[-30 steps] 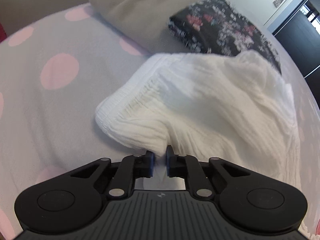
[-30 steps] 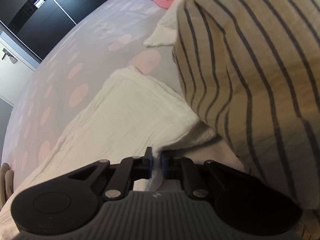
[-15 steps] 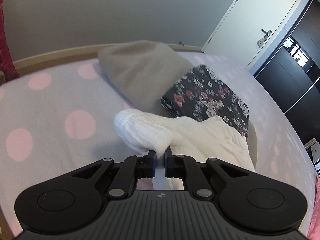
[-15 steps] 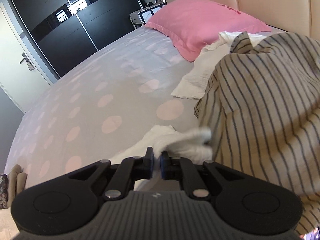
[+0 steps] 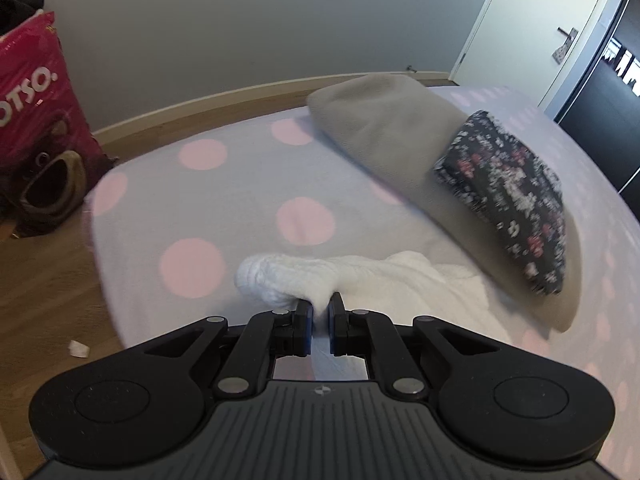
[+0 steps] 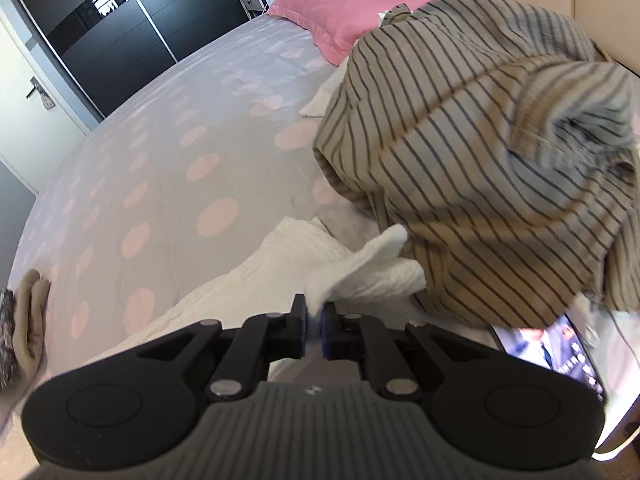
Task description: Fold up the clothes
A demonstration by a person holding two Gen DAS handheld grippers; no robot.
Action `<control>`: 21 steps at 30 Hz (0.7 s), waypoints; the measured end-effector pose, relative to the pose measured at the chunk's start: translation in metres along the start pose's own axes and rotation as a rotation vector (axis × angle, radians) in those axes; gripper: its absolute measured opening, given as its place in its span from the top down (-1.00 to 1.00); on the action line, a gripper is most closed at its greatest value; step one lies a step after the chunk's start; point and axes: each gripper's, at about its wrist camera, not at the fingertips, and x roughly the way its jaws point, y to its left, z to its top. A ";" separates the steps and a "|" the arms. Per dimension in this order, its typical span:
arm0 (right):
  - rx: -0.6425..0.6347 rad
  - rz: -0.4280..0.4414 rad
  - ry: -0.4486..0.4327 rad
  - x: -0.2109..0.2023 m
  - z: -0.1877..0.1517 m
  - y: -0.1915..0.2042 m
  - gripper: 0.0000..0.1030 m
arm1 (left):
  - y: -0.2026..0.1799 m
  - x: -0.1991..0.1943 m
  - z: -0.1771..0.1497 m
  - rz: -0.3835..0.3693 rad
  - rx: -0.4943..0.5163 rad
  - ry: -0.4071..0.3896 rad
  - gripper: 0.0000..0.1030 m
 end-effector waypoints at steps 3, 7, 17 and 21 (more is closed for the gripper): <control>-0.046 -0.021 0.044 -0.007 -0.020 -0.008 0.85 | 0.009 0.000 -0.007 0.064 0.029 0.013 0.89; -0.060 -0.060 0.148 0.007 -0.044 -0.021 0.85 | 0.011 0.015 -0.016 0.128 0.079 0.053 0.89; -0.182 -0.132 0.276 0.030 -0.074 -0.028 0.81 | -0.009 0.037 -0.032 0.229 0.235 0.121 0.81; -0.237 -0.183 0.334 0.035 -0.079 -0.026 0.67 | -0.004 0.034 -0.029 0.246 0.215 0.134 0.64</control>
